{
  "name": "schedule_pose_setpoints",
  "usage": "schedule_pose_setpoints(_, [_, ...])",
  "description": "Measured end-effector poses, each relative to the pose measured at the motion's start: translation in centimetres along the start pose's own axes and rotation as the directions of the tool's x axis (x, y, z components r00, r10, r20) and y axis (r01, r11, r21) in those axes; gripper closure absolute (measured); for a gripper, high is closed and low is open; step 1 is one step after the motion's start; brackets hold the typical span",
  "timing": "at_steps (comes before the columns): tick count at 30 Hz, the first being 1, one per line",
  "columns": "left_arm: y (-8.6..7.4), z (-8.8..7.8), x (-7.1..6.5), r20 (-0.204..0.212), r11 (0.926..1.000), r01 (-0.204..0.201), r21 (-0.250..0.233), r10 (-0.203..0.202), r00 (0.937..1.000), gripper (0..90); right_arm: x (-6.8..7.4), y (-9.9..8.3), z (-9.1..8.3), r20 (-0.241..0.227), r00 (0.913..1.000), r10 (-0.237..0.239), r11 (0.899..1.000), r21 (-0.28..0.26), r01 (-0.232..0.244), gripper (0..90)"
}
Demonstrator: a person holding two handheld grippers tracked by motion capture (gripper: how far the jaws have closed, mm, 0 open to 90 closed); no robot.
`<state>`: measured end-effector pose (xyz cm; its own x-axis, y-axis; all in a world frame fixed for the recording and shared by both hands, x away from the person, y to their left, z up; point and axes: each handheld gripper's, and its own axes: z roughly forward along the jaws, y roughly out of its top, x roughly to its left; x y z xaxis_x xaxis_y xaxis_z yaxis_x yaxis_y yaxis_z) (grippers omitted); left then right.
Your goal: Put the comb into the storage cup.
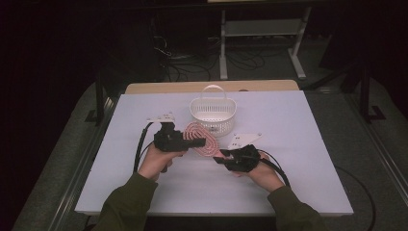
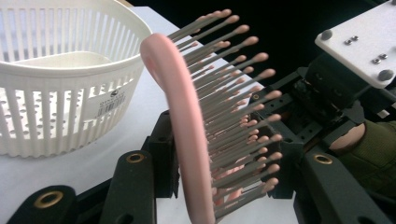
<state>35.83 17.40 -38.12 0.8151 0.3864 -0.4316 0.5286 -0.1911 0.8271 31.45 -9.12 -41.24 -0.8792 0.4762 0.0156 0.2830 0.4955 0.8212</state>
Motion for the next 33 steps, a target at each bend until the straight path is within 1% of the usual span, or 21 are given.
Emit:
schedule_pose_setpoints(7, [0.02, -0.02, 0.03, 0.009, 0.9999, 0.009, -0.004, -0.009, 0.9999, 59.8, -0.02, -0.03, 0.15, -0.001, 1.0, 0.001, 1.0, 0.002, -0.001, 68.9])
schedule_pose_setpoints(8, [0.03, -0.02, 0.02, 0.017, 0.9999, 0.007, -0.008, -0.007, 0.9998, 62.3, 0.01, -0.02, 0.19, 0.002, 1.0, 0.001, 1.0, 0.003, -0.001, 69.4])
schedule_pose_setpoints(9, [0.05, -0.03, -0.03, 0.026, 0.9998, 0.01, -0.015, -0.01, 0.9996, 62.3, 0.01, -0.02, 0.19, 0.002, 1.0, 0.001, 1.0, 0.003, -0.001, 69.4])
schedule_pose_setpoints(10, [0.07, -0.06, -0.08, 0.026, 0.9999, 0.003, -0.016, -0.003, 0.9997, 63.0, 0.01, -0.02, 0.23, -0.001, 1.0, 0.004, 1.0, 0.004, -0.004, 69.6])
schedule_pose_setpoints(12, [0.1, -0.11, -0.13, 0.026, 0.9999, -0.002, -0.017, 0.003, 0.9997, 63.3, 0.03, -0.01, 0.23, -0.002, 1.0, 0.004, 1.0, 0.004, -0.004, 69.6])
schedule_pose_setpoints(21, [0.16, -0.26, -0.17, 0.037, 0.9994, 0.008, -0.032, -0.007, 0.9993, 64.1, 0.01, 0.06, 0.32, -0.007, 1.0, 0.004, 1.0, -0.004, -0.004, 69.6])
schedule_pose_setpoints(26, [0.21, -0.32, -0.24, 0.042, 0.9993, 0.011, -0.035, -0.01, 0.9991, 64.5, -0.03, 0.05, 0.3, -0.013, 0.9998, 0.011, 1.0, -0.008, -0.012, 69.2])
schedule_pose_setpoints(29, [0.21, -0.38, -0.22, 0.043, 0.9991, 0.01, -0.042, -0.009, 0.999, 64.6, -0.03, 0.03, 0.32, -0.013, 0.9998, 0.016, 1.0, -0.011, -0.016, 67.6])
schedule_pose_setpoints(33, [0.25, -0.5, -0.26, 0.039, 0.999, 0.008, -0.045, -0.006, 0.9992, 64.7, -0.04, -0.01, 0.41, -0.013, 0.9996, 0.023, 1.0, -0.012, -0.023, 60.1])
